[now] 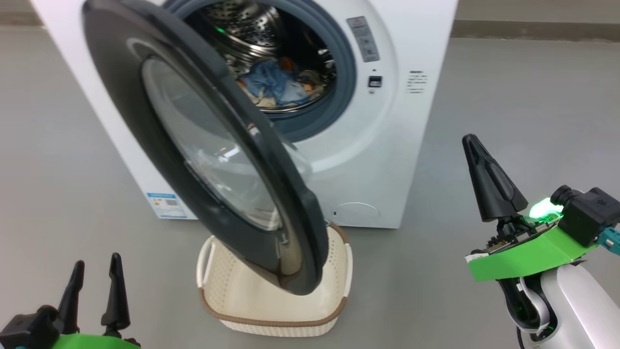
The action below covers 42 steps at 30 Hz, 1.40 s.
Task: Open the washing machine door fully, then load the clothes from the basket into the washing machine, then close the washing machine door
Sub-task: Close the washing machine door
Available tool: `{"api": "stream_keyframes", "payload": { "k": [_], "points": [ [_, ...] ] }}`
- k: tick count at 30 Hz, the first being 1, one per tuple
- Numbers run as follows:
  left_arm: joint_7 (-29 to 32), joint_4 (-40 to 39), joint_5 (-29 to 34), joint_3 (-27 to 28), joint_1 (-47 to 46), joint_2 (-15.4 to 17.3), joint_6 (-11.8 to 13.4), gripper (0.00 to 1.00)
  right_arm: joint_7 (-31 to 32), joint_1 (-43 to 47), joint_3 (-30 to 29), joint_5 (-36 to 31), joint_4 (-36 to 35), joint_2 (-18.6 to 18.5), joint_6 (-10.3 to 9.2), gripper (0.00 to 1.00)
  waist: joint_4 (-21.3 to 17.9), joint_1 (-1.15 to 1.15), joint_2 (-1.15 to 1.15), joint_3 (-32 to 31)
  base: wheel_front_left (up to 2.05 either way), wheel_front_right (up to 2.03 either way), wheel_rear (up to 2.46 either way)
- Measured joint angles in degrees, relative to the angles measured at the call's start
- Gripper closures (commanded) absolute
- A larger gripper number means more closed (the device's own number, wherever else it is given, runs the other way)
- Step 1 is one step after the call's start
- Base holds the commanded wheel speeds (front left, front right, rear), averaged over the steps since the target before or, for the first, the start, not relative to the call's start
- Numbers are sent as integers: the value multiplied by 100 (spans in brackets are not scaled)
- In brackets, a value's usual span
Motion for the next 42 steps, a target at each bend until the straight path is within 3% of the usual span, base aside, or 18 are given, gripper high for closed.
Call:
{"api": "stream_keyframes", "payload": {
  "k": [10, 17, 24, 42],
  "points": [
    [0, 101, -19, -89, -2, -7, -4, 0, -18, -197, 755, 5, -1084, 146, 0, 100, 551, 0, 0, -67, 0, 0, 0],
    [0, 145, -19, -132, -3, -8, -44, 0, -16, -236, 1622, 142, -1229, 168, 0, 100, 855, 0, 0, -118, 0, 0, 0],
    [0, 154, -19, -170, -4, -44, -46, 0, -16, -240, 2542, 372, -516, 127, 0, 100, 1123, 0, 0, -122, 0, 0, 0],
    [0, 153, -62, -200, -133, -269, -55, 0, -15, -873, 3284, 1059, 1305, -49, 0, 100, 1535, 0, 0, 244, 0, 0, 0]
  ]
}}
